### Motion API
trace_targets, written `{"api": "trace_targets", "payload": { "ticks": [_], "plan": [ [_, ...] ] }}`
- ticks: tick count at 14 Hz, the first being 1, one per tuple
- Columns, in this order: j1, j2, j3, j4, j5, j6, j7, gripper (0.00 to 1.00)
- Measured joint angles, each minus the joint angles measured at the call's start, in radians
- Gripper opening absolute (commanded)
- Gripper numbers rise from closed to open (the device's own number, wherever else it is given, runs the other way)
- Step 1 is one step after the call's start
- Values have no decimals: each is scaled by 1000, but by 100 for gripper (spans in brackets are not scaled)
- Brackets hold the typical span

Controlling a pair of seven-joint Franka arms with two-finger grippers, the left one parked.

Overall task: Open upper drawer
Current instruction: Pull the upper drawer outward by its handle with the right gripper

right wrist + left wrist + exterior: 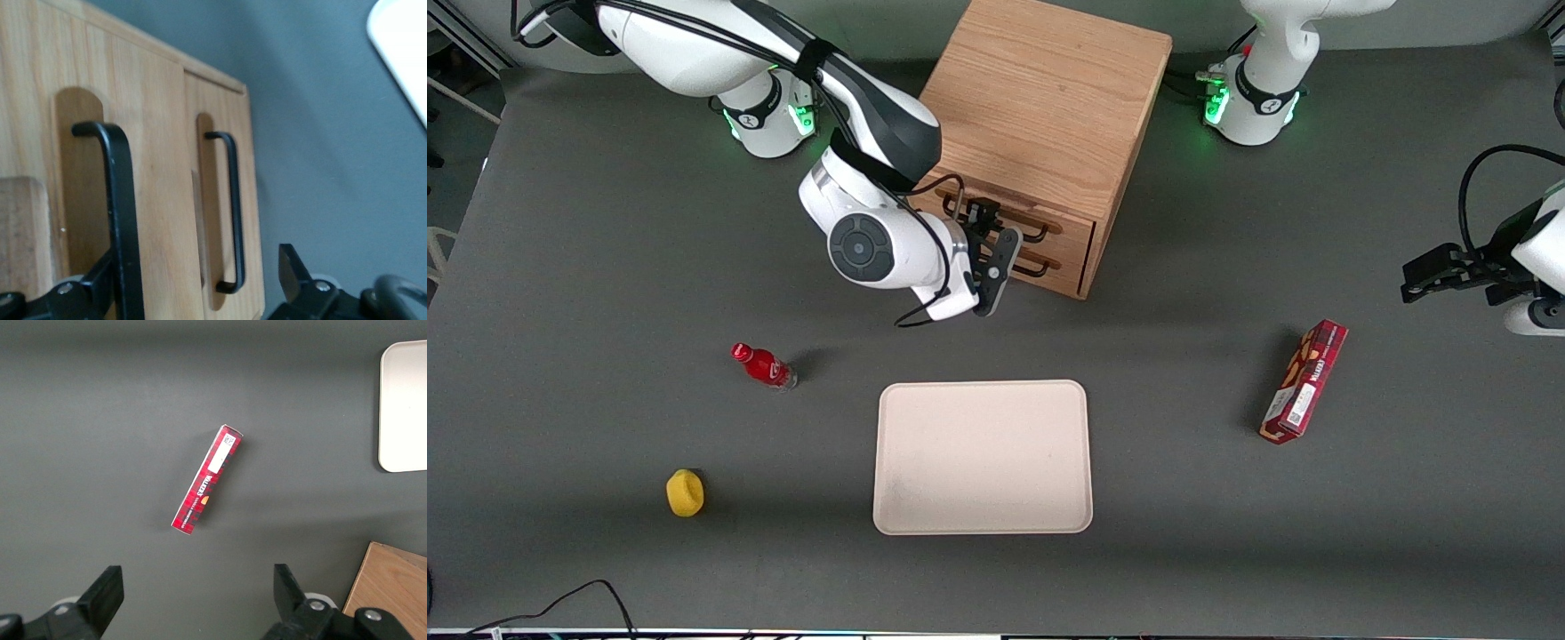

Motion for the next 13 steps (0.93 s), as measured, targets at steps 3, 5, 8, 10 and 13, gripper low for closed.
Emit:
{"api": "trace_targets", "payload": {
  "ticks": [3,5,8,10,13],
  "plan": [
    [-15,39,-26,70,-11,0,0,100],
    [-21,70,-36,100,-38,0,0,100],
    [-20,97,-41,127,-52,0,0,100],
    [-20,101,-55,145,-52,-13,0,100],
    [-21,130,-75,236,-53,-87,0,100]
  ]
}}
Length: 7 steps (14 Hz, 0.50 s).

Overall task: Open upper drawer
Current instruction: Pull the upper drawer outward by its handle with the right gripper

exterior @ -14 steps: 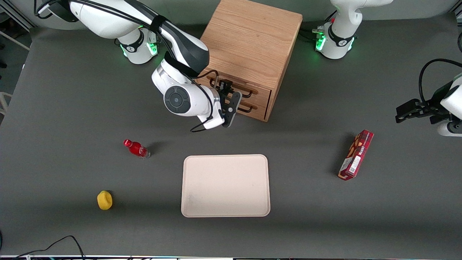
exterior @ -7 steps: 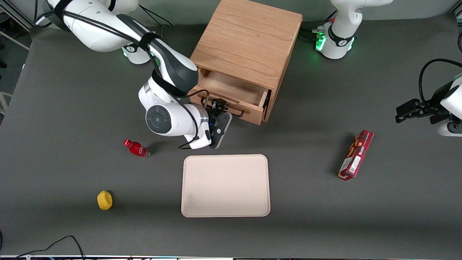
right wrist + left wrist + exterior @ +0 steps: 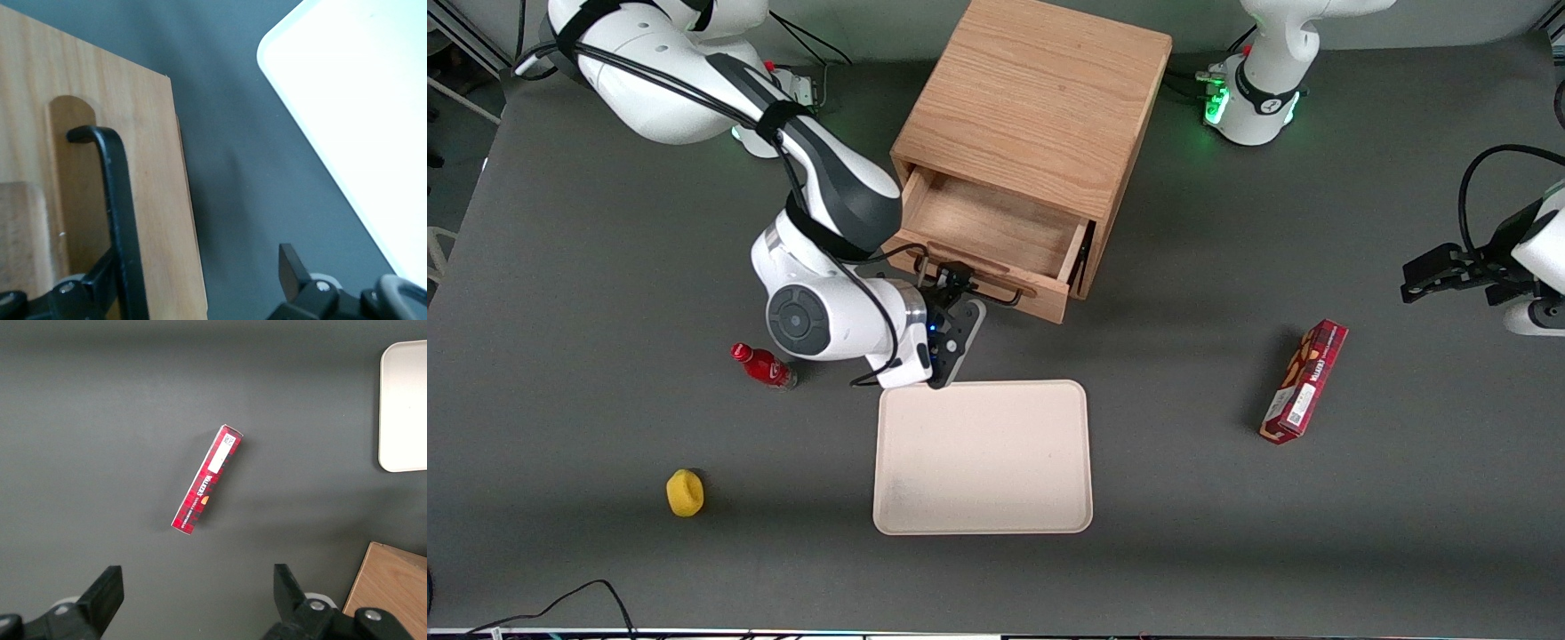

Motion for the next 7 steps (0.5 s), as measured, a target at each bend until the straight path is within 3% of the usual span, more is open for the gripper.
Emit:
{"api": "trace_targets", "payload": {
  "ticks": [7],
  "plan": [
    [-1,48,-41,80,0,-18,0,100]
  ]
}}
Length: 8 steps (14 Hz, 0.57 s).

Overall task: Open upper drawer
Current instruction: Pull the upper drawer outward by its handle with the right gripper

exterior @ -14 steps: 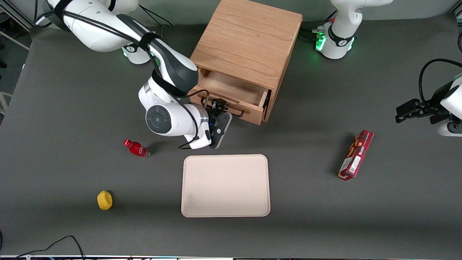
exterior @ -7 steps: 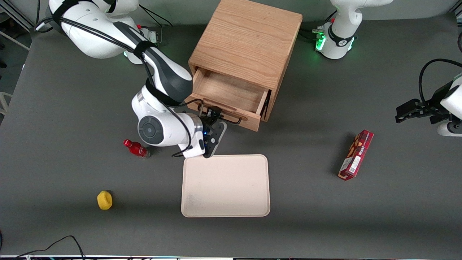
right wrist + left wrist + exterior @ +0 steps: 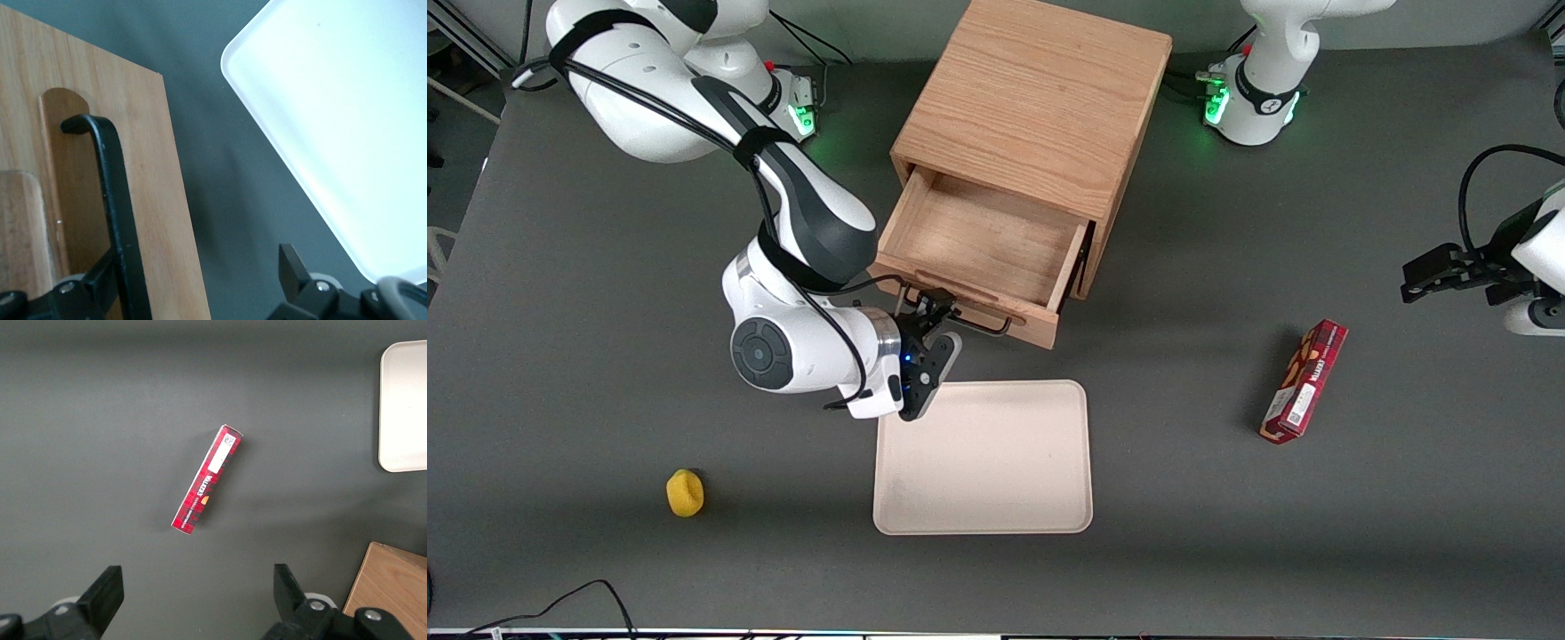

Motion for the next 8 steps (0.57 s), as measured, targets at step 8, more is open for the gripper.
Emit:
{"api": "trace_targets", "payload": {
  "ticks": [8],
  "plan": [
    [1,27,-42,72,-1,0,0,100]
  ]
}}
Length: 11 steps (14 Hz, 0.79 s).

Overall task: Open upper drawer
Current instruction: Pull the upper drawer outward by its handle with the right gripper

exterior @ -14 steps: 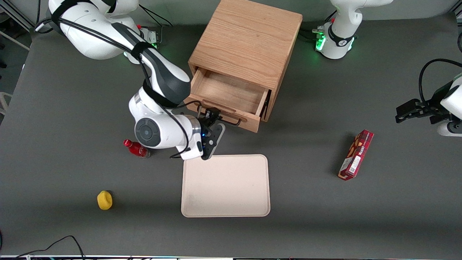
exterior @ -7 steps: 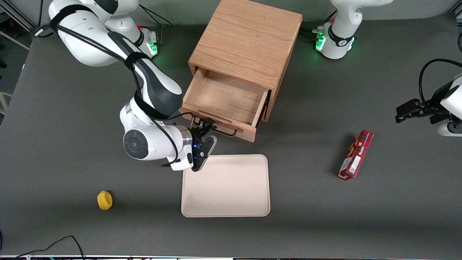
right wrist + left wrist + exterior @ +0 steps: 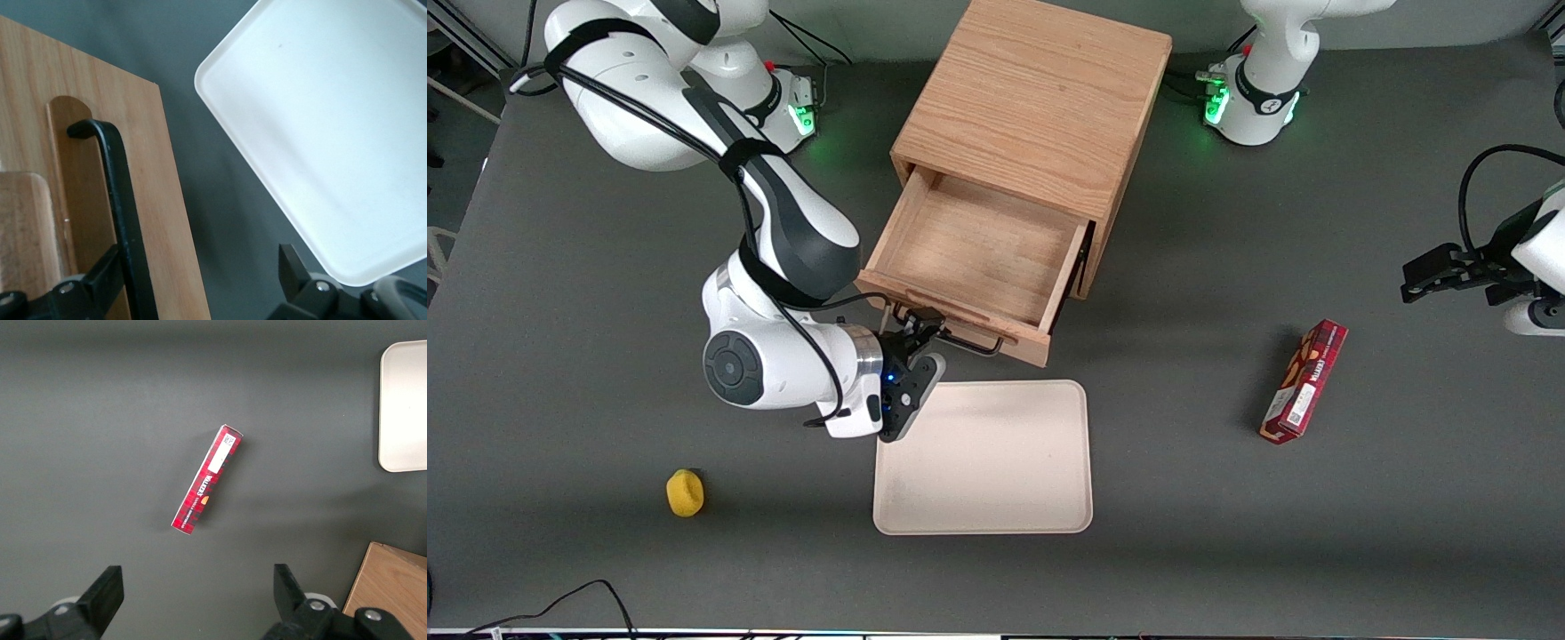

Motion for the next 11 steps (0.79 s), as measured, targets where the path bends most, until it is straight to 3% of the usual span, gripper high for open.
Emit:
{"api": "trace_targets", "payload": {
  "ticks": [11],
  "plan": [
    [0,36,-92,117,-3,-10,-40,100]
  ]
}}
